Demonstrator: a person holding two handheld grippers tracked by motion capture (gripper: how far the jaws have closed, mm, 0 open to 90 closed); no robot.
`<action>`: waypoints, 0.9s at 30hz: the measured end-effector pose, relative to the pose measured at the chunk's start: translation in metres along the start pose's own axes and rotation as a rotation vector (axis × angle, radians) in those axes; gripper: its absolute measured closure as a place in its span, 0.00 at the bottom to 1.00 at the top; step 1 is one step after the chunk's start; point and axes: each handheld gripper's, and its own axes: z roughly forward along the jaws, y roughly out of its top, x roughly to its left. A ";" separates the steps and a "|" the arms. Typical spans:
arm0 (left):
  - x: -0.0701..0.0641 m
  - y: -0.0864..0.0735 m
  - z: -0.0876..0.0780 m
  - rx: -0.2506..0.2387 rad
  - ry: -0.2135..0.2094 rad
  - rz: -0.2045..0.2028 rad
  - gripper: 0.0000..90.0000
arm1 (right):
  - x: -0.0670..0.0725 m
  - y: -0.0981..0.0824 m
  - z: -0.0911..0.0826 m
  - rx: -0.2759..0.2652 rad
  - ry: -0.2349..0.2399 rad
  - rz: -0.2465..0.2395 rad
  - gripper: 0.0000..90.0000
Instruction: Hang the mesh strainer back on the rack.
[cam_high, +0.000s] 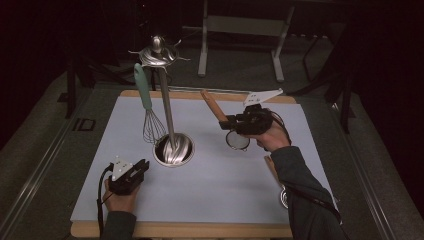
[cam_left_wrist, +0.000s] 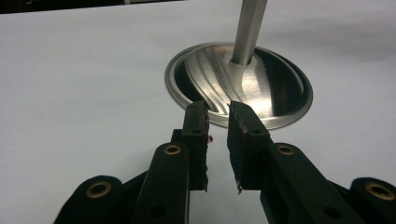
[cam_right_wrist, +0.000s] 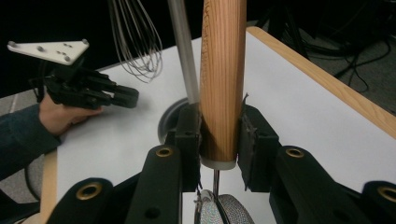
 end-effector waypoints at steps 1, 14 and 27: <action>0.000 0.000 0.000 -0.001 0.000 0.000 0.86 | 0.001 0.001 0.000 -0.005 0.007 -0.003 0.80; 0.000 0.000 0.000 -0.001 -0.001 -0.001 0.86 | 0.011 0.018 0.001 -0.025 0.038 -0.048 0.80; 0.000 0.000 0.000 0.000 -0.003 -0.002 0.86 | 0.019 0.031 -0.001 -0.040 0.057 -0.083 0.80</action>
